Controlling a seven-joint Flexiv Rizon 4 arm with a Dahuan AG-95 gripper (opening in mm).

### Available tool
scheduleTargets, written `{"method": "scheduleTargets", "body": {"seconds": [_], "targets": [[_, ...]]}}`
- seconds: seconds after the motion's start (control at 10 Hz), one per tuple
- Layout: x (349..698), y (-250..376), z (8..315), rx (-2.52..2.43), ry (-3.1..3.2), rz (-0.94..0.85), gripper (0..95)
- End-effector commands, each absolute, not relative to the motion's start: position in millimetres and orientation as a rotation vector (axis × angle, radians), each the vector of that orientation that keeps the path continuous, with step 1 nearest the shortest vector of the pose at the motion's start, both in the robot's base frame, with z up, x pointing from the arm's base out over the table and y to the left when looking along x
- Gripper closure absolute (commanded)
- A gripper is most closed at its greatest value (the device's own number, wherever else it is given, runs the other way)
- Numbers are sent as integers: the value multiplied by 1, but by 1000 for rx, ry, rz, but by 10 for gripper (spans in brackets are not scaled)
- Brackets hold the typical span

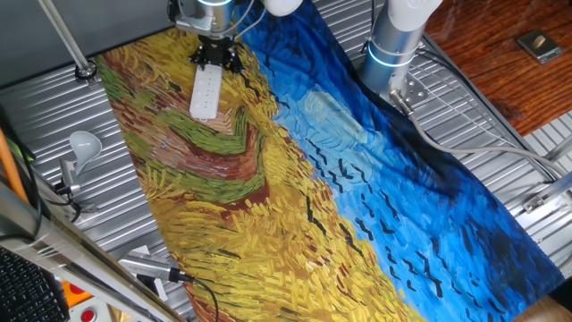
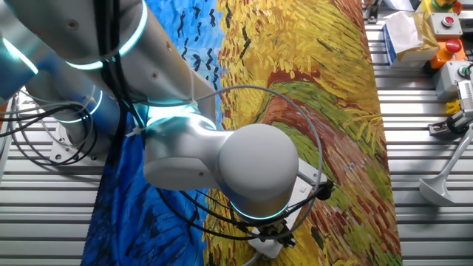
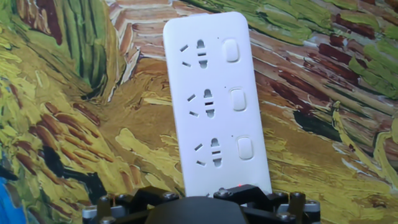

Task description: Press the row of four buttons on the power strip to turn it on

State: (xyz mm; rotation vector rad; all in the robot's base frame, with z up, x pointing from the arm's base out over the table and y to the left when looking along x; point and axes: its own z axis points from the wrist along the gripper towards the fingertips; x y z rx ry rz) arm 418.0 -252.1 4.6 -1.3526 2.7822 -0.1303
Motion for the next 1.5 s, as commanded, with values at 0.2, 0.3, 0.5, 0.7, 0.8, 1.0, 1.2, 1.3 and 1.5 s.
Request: {"method": "scheduleTargets", "body": {"seconds": [0.2,0.3,0.5,0.7,0.8,1.0,1.2,1.3,1.5], "targets": [[416,-251,-5,-1357,2781,-140,0],[416,-251,-1,-1361,2782,-135,0],[416,-251,8,-1364,2786,-128,0],[415,-250,27,-1370,2798,-125,0],[415,-249,34,-1375,2801,-120,0],[413,-248,45,-1382,2807,-117,0],[413,-246,51,-1374,2814,-107,0],[412,-244,53,-1362,2821,-103,0],[412,-234,57,-1333,2838,-104,0]]}}
